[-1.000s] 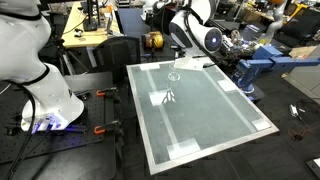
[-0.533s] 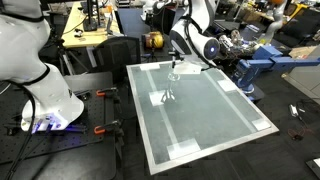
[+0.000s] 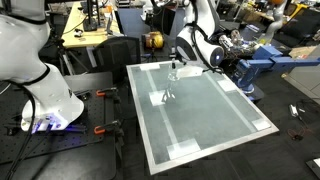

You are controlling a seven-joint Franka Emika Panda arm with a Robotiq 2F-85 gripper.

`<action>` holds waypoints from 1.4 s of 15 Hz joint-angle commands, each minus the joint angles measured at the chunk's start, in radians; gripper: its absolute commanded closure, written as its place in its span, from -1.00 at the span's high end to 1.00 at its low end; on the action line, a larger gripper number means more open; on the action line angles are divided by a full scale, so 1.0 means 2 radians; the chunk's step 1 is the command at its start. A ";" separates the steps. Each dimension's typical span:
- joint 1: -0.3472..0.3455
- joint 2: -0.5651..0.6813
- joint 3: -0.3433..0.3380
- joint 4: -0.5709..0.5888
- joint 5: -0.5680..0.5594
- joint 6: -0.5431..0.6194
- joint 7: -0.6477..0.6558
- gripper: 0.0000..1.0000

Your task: Put the marker in the cup

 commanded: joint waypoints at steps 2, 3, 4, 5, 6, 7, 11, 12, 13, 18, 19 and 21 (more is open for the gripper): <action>0.003 0.020 -0.013 0.034 -0.005 -0.036 -0.001 -0.10; 0.002 0.022 -0.013 0.037 -0.005 -0.040 0.000 0.03; 0.002 0.025 -0.014 0.040 -0.005 -0.043 0.000 0.16; 0.001 0.025 -0.015 0.041 -0.004 -0.045 0.000 0.33; 0.001 0.026 -0.016 0.043 -0.005 -0.047 -0.001 0.46; 0.000 0.025 -0.017 0.044 -0.004 -0.050 -0.001 0.64; 0.005 0.006 -0.020 0.032 -0.006 -0.044 -0.003 1.00; 0.007 -0.004 -0.020 0.025 -0.006 -0.040 -0.004 1.00; 0.009 -0.012 -0.020 0.019 -0.007 -0.036 -0.005 1.00; 0.019 -0.069 -0.020 -0.008 -0.016 -0.023 -0.011 1.00; 0.021 -0.080 -0.020 -0.013 -0.016 -0.021 -0.011 1.00; 0.023 -0.097 -0.020 -0.021 -0.016 -0.018 -0.012 1.00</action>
